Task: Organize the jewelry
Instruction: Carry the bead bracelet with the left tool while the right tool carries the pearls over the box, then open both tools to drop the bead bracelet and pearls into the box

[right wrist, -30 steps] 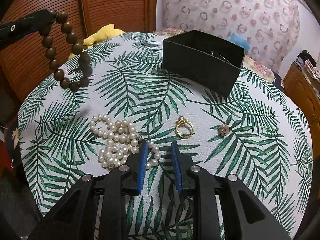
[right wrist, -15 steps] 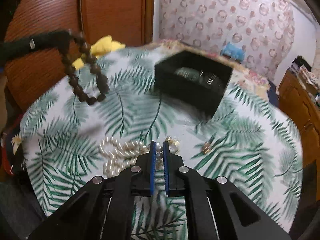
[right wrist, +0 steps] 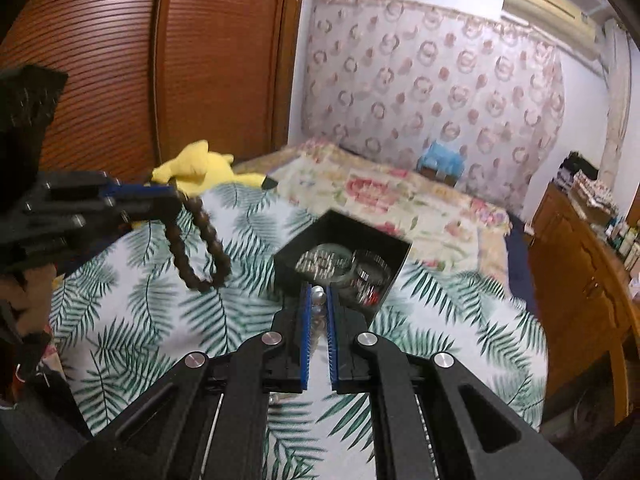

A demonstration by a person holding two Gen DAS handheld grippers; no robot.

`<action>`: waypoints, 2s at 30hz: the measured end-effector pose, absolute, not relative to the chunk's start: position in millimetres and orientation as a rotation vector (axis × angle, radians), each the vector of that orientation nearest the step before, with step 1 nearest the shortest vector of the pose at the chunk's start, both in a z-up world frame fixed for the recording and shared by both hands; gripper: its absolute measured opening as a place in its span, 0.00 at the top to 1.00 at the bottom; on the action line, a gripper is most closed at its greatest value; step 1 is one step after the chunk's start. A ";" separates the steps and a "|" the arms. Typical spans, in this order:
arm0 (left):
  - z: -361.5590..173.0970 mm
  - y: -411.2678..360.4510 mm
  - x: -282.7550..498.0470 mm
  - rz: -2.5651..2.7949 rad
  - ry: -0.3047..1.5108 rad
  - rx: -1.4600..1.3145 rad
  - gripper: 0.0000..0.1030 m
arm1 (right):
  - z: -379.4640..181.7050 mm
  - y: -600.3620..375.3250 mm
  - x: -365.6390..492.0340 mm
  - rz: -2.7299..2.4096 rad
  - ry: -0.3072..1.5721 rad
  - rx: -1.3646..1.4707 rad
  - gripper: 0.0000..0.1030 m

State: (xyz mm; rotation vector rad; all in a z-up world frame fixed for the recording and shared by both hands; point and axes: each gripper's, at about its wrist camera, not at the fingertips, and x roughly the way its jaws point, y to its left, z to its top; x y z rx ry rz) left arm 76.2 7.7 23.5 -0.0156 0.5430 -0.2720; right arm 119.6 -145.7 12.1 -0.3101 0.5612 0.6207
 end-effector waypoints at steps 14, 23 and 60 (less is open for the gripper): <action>36.1 0.9 113.9 -0.264 0.527 0.005 0.88 | 85.8 -143.3 157.8 0.590 0.437 -0.273 0.92; 41.6 -2.3 138.5 -0.249 0.528 0.015 0.88 | 108.0 -142.7 192.9 0.567 0.419 -0.233 0.92; -3.5 -26.0 213.5 -0.223 0.660 0.046 0.88 | -46.8 -139.6 246.2 0.613 0.734 -0.148 0.87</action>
